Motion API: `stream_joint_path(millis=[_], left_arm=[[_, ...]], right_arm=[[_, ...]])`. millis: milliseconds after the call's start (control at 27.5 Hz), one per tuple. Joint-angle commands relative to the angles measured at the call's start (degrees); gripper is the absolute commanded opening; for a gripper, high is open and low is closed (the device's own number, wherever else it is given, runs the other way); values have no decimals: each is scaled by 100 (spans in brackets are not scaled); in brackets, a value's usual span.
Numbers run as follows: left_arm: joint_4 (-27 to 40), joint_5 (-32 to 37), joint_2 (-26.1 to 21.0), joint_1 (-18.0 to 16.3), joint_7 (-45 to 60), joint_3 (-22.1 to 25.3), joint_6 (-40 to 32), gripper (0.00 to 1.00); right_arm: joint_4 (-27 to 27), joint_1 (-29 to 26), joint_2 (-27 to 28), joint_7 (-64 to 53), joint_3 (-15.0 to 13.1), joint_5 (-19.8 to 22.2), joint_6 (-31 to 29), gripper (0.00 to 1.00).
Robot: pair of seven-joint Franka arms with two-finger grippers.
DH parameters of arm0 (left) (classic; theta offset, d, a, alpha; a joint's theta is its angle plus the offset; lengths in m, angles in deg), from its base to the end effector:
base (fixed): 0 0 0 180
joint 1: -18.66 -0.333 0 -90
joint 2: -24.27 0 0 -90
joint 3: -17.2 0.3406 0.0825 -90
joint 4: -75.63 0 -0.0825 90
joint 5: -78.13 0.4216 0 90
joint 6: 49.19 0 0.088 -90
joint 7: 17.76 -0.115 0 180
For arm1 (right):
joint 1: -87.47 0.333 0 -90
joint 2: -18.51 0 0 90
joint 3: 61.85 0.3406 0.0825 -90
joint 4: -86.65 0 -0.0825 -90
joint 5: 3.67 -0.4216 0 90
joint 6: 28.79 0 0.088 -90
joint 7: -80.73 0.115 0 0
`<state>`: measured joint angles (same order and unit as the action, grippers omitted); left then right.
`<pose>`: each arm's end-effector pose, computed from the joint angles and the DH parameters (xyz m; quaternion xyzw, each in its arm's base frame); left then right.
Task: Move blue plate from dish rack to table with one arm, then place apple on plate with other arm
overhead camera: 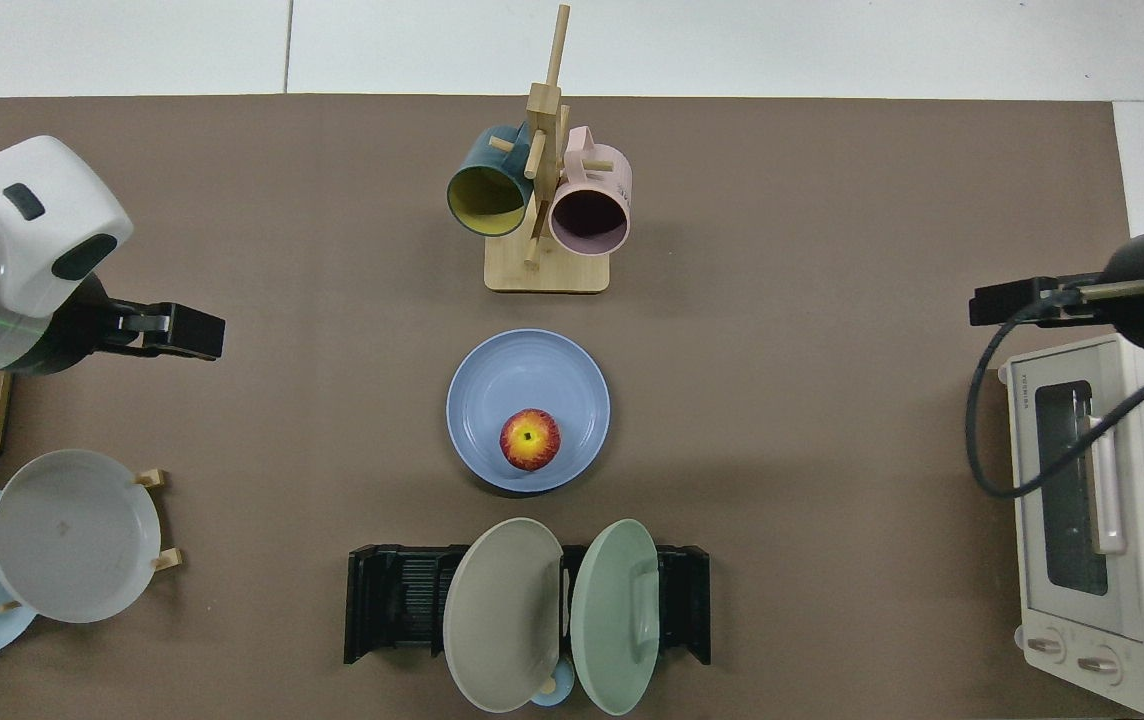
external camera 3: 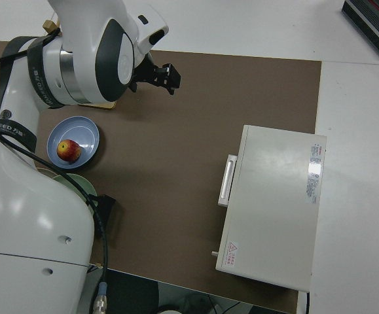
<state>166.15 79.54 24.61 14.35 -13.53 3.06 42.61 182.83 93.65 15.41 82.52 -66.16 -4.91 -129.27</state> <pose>0.5853 -0.0991 0.6427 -0.9986 0.0491 -0.0155 0.0112 0.5912 0.0202 0.6345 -0.9978 0.0007 -0.0640 0.0148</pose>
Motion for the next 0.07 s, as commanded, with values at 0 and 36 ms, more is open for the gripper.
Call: stream_joint_path(millis=[0, 36], left_arm=[[27, -27, 79, -254, -28, -27, -84, 100], [27, -27, 79, -298, -28, -27, -84, 100]], right_arm=[[181, 6, -252, -170, -61, -140, 81, 100], [190, 15, -261, -188, -61, -123, 81, 100]])
